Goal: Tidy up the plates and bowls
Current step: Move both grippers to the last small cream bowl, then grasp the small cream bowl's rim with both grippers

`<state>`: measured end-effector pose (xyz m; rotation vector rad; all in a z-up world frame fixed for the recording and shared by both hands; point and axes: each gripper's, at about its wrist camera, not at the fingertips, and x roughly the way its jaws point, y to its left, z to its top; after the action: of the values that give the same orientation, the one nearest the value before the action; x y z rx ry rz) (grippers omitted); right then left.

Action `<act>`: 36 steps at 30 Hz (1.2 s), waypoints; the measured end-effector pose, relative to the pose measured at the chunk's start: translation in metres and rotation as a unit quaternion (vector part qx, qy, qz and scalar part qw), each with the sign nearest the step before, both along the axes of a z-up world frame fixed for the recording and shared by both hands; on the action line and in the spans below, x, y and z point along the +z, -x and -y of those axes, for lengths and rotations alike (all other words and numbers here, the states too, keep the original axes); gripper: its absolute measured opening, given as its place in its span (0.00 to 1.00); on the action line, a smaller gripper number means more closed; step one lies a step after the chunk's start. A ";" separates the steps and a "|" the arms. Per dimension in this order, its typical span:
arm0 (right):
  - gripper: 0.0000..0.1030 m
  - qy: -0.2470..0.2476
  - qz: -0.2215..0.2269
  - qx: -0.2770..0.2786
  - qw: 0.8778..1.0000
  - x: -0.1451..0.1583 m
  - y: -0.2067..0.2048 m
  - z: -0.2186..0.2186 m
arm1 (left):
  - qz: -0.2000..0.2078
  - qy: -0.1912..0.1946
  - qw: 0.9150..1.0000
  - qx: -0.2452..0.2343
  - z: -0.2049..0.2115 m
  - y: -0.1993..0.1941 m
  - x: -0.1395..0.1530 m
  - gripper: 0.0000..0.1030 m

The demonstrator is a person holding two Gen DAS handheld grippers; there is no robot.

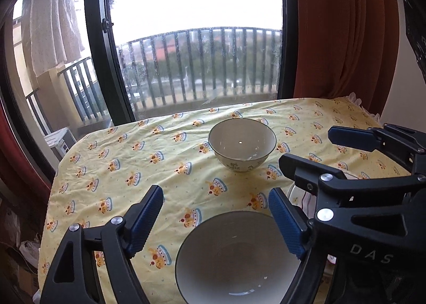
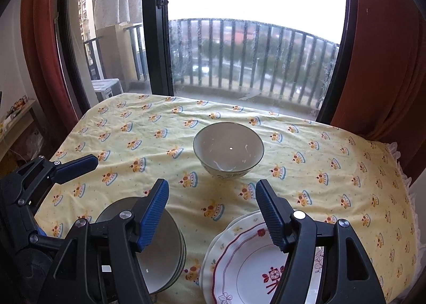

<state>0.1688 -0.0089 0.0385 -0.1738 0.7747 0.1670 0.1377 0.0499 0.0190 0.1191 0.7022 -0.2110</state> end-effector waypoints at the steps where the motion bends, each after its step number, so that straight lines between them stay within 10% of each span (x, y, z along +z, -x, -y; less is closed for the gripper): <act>1: 0.73 -0.001 0.004 -0.006 1.000 0.002 -0.004 0.003 | 0.001 0.001 1.000 0.002 0.003 -0.003 0.001 0.83; 36: 0.76 -0.051 -0.041 -0.048 0.997 -0.023 -0.162 0.070 | -0.032 -0.023 0.999 0.017 0.032 -0.167 -0.022 0.91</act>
<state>0.3307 -0.0789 0.0156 -0.0337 0.8518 0.1226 0.3049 0.0175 -0.0029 0.1452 0.7736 -0.1655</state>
